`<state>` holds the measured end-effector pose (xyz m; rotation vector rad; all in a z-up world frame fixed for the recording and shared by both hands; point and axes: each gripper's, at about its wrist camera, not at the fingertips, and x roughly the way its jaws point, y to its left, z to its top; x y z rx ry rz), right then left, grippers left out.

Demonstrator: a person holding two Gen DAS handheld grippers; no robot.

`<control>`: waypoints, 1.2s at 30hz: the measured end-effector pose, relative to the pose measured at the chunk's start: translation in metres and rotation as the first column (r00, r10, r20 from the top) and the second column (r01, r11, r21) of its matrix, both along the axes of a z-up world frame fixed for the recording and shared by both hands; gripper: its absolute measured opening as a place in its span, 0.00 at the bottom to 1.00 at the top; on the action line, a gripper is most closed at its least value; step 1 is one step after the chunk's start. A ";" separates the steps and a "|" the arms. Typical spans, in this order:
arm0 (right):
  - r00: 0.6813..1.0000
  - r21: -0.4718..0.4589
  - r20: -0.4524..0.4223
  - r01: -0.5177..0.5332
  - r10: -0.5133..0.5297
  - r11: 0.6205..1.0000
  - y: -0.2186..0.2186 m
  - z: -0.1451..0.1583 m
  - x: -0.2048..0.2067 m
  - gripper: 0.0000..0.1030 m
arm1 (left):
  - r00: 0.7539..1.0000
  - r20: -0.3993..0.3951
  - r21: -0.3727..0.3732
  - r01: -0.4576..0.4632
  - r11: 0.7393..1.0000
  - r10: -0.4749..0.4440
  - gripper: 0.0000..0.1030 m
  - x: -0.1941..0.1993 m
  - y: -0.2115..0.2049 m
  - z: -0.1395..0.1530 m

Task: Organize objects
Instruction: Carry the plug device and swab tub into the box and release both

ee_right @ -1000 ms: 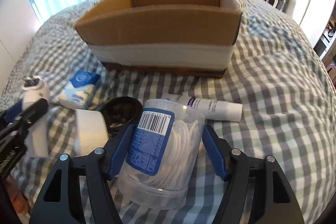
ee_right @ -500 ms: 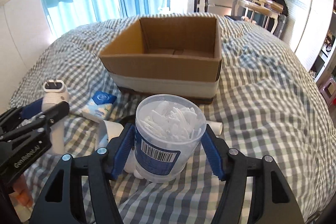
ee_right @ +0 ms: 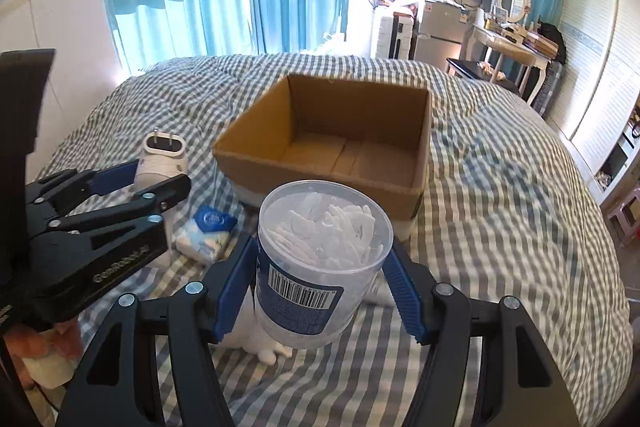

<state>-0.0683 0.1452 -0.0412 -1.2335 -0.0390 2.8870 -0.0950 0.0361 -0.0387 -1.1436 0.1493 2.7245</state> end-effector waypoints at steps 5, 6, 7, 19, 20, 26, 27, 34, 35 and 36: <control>0.998 0.002 -0.056 -0.009 0.009 1.000 0.010 0.036 -0.025 0.62 | 1.000 -0.017 0.019 0.005 1.000 -0.005 0.49 -0.030 0.007 0.021; 0.998 0.003 -0.063 -0.010 0.010 1.000 0.011 0.042 -0.029 0.62 | 1.000 -0.024 0.015 0.008 1.000 -0.007 0.49 -0.035 0.008 0.025; 0.997 0.005 -0.072 -0.011 0.011 1.000 0.013 0.048 -0.035 0.62 | 0.999 -0.032 0.012 0.008 1.000 -0.008 0.49 -0.040 0.010 0.029; 0.994 0.026 -0.110 0.017 -0.014 1.000 0.035 0.079 -0.122 0.62 | 0.997 -0.074 -0.014 0.021 1.000 -0.022 0.49 -0.113 0.039 0.053; 0.995 0.025 -0.103 0.017 -0.015 1.000 0.038 0.076 -0.131 0.62 | 0.997 -0.077 -0.018 0.018 1.000 -0.019 0.49 -0.118 0.042 0.051; 0.998 -0.020 -0.046 0.031 -0.032 0.999 0.060 0.047 -0.174 0.62 | 0.997 -0.079 -0.059 0.021 0.998 -0.025 0.49 -0.146 0.059 0.031; 0.999 -0.023 -0.034 0.034 -0.035 0.999 0.063 0.040 -0.182 0.62 | 0.997 -0.075 -0.066 0.020 0.998 -0.025 0.49 -0.151 0.061 0.026; 0.999 -0.039 0.027 0.047 -0.046 0.998 0.082 -0.004 -0.217 0.62 | 0.999 -0.018 -0.073 0.046 0.996 -0.048 0.49 -0.184 0.075 -0.013; 0.998 -0.038 0.034 0.047 -0.046 0.998 0.083 -0.009 -0.220 0.62 | 0.999 -0.009 -0.071 0.051 0.996 -0.052 0.49 -0.187 0.077 -0.018; 0.998 -0.037 0.041 0.047 -0.046 0.998 0.085 -0.015 -0.222 0.62 | 0.998 0.000 -0.068 0.055 0.996 -0.055 0.49 -0.190 0.079 -0.023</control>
